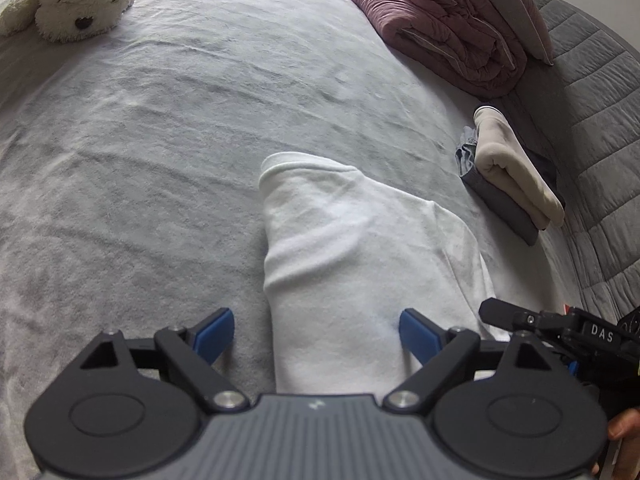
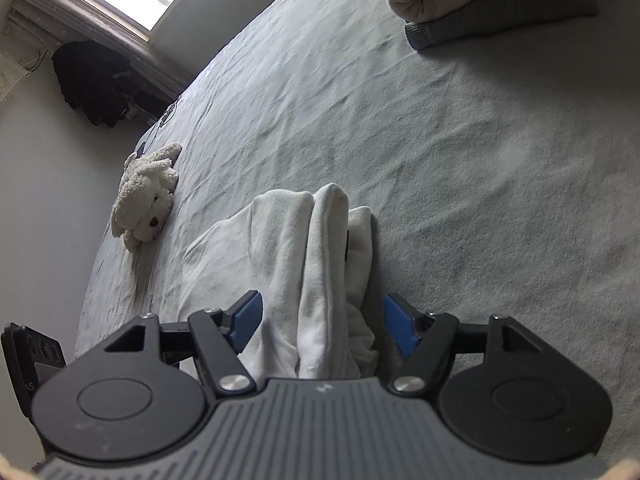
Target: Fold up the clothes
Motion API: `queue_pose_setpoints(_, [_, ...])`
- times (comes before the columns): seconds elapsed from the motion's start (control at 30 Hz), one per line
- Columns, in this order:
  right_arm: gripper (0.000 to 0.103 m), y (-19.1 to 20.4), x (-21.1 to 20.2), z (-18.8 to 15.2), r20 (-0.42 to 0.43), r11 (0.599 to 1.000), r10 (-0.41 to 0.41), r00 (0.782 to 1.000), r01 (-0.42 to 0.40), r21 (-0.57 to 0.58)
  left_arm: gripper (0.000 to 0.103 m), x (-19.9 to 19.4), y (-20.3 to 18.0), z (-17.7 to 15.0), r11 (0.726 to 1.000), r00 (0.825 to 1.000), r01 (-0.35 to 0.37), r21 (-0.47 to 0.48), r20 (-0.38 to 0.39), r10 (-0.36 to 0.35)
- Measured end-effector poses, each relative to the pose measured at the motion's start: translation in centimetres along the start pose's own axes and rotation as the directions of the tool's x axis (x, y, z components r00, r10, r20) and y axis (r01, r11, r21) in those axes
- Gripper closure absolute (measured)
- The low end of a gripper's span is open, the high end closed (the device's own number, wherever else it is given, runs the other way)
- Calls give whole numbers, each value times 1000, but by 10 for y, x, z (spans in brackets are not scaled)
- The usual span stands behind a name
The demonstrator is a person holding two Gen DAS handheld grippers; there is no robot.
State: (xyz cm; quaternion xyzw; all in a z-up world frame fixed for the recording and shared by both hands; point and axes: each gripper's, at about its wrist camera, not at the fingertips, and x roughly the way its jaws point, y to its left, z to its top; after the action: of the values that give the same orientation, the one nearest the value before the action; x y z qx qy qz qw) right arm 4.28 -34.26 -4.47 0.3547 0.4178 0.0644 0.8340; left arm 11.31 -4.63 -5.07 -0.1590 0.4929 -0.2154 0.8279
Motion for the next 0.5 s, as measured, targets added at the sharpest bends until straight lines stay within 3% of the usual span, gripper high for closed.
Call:
queue_pose_setpoints(0.13, [32, -5, 6, 3, 0, 999, 40, 999, -40, 30, 14, 3, 12, 0, 993, 994, 104, -58, 19, -103])
queue_pose_setpoints(0.33, [32, -10, 18, 2, 2, 994, 96, 995, -96, 55, 19, 6, 24, -2, 977, 984, 177, -115, 53, -172])
queue_pose_setpoints(0.5, [31, -10, 25, 0, 15, 991, 120, 993, -121, 64, 30, 10, 31, -6, 965, 977, 208, -157, 85, -197])
